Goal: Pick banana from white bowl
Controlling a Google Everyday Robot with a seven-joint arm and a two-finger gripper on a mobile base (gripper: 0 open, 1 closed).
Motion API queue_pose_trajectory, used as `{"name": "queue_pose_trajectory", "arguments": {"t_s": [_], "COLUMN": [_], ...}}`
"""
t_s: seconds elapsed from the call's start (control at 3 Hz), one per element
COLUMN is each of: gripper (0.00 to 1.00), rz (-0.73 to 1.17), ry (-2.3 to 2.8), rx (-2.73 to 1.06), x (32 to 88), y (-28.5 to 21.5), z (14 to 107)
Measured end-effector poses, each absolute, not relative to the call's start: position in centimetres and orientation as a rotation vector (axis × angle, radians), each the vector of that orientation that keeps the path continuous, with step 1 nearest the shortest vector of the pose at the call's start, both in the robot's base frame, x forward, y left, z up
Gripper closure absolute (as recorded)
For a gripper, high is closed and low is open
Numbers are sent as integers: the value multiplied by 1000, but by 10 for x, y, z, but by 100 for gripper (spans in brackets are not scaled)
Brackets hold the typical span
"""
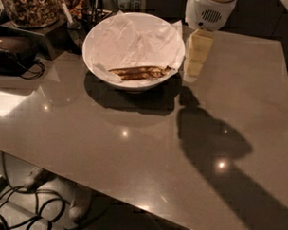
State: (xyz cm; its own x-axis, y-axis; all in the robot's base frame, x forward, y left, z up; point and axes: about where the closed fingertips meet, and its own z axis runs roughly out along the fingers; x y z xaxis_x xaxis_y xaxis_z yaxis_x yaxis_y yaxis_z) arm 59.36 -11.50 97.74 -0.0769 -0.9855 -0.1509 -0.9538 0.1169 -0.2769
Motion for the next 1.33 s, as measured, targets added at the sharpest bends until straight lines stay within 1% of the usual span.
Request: {"name": "queue_pose_trajectory", "arguments": {"t_s": [0.67, 1.0, 1.33], "gripper": [0, 10, 20], "rz": [-76, -18, 70], "ry": [2039, 2019, 2026], "rx": [-1904, -1912, -1935], "x": [645, 668, 682], "y": [-81, -61, -41], "z": [983, 979, 953]}}
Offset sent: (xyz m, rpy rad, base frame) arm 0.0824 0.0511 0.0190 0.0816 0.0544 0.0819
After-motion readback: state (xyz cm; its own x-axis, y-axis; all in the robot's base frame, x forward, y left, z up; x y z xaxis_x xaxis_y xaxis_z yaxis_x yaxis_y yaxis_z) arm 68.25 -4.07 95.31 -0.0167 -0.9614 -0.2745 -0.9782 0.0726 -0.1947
